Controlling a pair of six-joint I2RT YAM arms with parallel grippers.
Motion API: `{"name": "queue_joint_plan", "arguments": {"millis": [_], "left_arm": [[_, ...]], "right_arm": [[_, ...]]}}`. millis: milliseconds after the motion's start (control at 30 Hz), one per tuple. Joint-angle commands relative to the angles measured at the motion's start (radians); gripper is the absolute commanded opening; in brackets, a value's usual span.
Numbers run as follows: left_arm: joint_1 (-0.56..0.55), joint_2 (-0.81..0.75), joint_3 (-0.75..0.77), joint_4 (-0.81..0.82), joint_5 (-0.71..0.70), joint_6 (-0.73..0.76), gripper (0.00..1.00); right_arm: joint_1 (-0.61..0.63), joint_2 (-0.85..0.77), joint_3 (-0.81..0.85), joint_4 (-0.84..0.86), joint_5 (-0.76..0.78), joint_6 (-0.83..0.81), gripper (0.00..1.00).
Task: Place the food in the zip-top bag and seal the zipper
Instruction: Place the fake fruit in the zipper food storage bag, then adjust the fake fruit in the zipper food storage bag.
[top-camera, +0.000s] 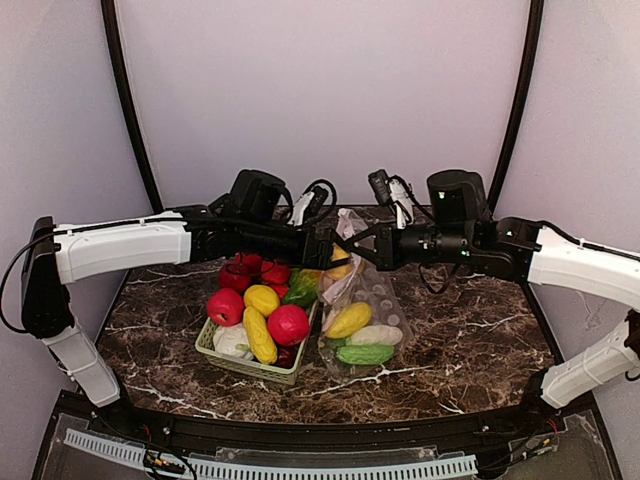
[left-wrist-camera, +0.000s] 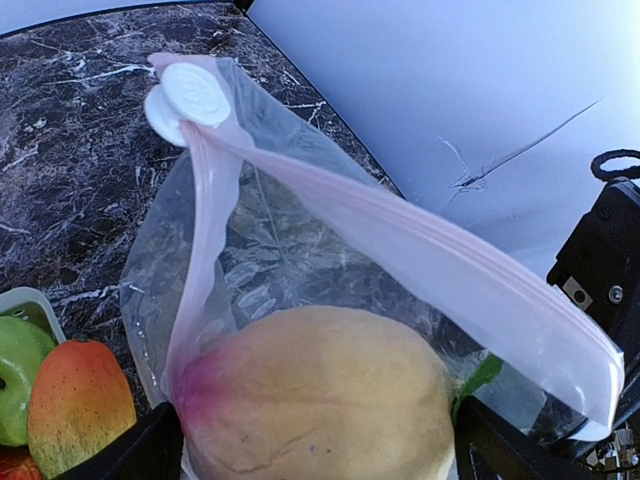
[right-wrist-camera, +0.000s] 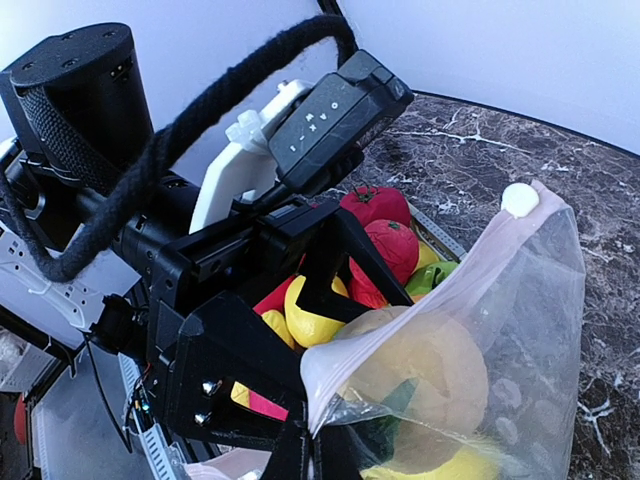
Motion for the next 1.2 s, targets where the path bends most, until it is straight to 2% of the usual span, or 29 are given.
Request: {"name": "queue_joint_plan", "arguments": {"millis": [0,500,600,667,833,900,1167], "left_arm": [[-0.024,-0.064,-0.011,0.055,0.064,0.000,0.98],[-0.024,-0.185,-0.068,0.003,-0.006,0.018,0.99],[-0.023,-0.207,-0.090,-0.011,-0.024,0.015,0.97],[-0.021,-0.213,-0.104,-0.005,-0.030,0.010,0.90],[-0.017,-0.198,-0.111,0.032,-0.013,-0.005,0.62],[-0.015,-0.184,-0.103,0.039,-0.016,-0.005,0.55],[0.003,-0.119,-0.085,0.097,-0.013,-0.011,0.36]], "right_arm": [[-0.016,-0.006,-0.017,0.051,0.050,0.009,0.00],[-0.023,-0.013,-0.021,0.050,0.050,0.013,0.00],[-0.024,-0.010,-0.019,0.051,0.047,0.011,0.00],[-0.025,-0.009,-0.020,0.050,0.043,0.012,0.00],[-0.025,-0.008,-0.016,0.052,0.033,0.014,0.00],[-0.025,-0.009,-0.017,0.053,0.029,0.014,0.00],[-0.026,-0.014,-0.023,0.057,0.015,0.020,0.00]]}}
